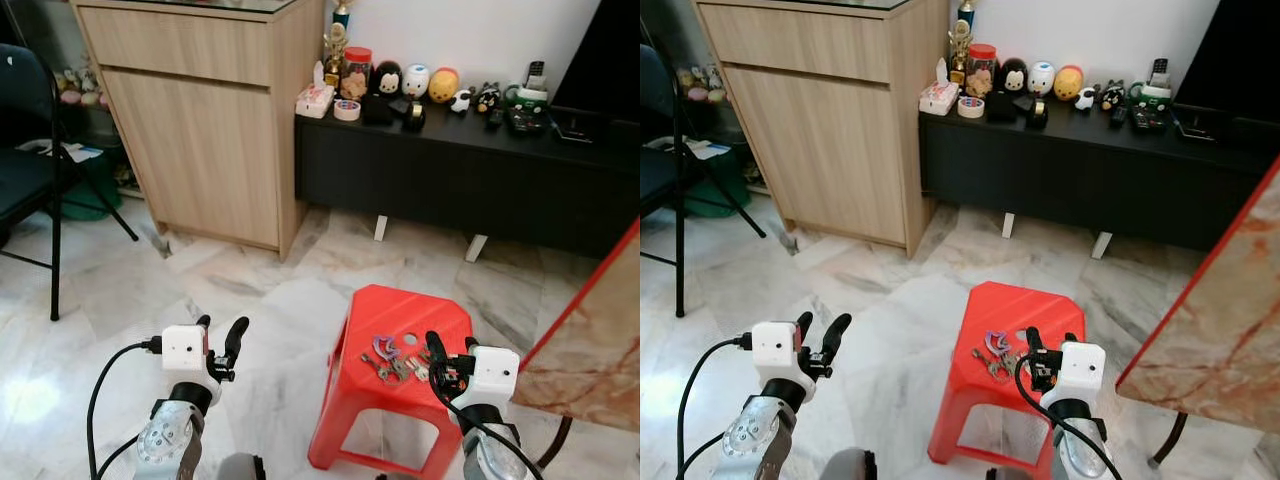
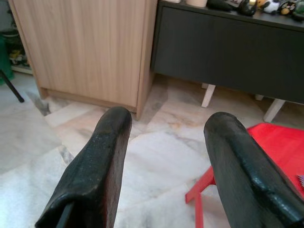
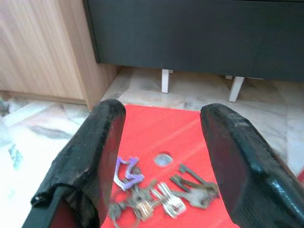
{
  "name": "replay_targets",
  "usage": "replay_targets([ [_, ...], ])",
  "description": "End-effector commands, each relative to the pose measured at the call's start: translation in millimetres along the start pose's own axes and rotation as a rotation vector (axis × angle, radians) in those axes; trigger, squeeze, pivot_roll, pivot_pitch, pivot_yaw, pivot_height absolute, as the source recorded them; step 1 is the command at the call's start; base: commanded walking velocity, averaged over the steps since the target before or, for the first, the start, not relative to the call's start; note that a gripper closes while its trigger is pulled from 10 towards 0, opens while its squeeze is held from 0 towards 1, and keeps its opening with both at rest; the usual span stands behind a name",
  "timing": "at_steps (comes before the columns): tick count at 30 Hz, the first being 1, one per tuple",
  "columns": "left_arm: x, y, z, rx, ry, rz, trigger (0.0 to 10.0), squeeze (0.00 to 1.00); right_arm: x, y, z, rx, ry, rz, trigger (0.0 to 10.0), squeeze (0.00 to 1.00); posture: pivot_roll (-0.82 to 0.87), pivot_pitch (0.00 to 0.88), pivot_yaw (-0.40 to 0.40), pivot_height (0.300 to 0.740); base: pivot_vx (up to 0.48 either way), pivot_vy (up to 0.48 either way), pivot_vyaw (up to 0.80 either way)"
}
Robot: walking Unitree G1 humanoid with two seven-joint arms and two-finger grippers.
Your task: Hang keys on a hook
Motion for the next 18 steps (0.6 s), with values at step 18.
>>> replay_targets([
  [18, 0.5, -5.8, 8.8, -0.035, 0.010, 0.004, 10.0, 0.00, -15.0, 0.5, 12.7, -0.049, 0.032, -0.078, 10.0, 0.00, 0.01, 0.000, -0.058, 0.629, 0.139, 0.000, 0.00],
])
Point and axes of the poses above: a point about 5 cm out from each wrist's last joint towards the gripper, its own y axis pointing back from the gripper into the wrist, its own x axis along the axis of the wrist's last joint, z = x × y, the point moved 1 cm from there along -y, pointing out of the wrist towards the gripper, and after that the axes turned 3 degrees about y, right-handed, at the moved point
